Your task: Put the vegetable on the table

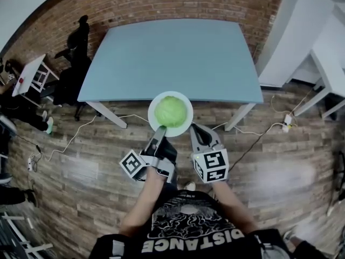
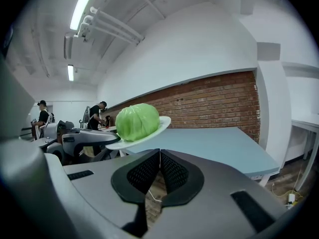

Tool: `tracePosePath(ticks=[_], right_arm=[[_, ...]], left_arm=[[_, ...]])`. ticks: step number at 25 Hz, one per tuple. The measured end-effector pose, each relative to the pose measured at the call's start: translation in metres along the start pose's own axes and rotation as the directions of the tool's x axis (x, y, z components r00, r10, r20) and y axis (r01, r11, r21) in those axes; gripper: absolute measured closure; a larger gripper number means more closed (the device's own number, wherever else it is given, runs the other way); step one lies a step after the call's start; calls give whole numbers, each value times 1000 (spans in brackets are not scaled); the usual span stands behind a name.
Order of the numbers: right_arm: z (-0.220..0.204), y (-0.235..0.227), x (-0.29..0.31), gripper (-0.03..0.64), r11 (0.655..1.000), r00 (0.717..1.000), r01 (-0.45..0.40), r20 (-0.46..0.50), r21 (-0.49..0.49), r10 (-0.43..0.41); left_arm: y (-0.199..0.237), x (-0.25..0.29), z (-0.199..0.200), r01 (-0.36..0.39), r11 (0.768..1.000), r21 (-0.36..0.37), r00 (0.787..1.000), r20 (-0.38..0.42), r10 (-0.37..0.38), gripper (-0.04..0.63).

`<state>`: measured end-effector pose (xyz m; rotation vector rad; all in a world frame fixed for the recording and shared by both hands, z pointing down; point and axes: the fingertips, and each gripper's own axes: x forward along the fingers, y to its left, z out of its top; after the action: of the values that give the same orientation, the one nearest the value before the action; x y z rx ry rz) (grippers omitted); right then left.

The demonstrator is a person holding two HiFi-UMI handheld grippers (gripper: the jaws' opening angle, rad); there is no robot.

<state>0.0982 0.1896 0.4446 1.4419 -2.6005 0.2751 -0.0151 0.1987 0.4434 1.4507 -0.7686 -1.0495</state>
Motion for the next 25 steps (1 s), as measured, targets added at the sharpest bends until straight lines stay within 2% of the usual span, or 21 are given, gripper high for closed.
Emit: tracePosePath(ticks=[9,25], right_arm=[[-4,-6,19,607,1000,1000,-9,-8,2,9],[16,-32,110,607,1000,999,21,-34,9,-21]], left_arm=[[8,14,10,4,1000,-13,1000,0,-4,572],[24,91,70,-10,999,-44,999,-39,8,571]])
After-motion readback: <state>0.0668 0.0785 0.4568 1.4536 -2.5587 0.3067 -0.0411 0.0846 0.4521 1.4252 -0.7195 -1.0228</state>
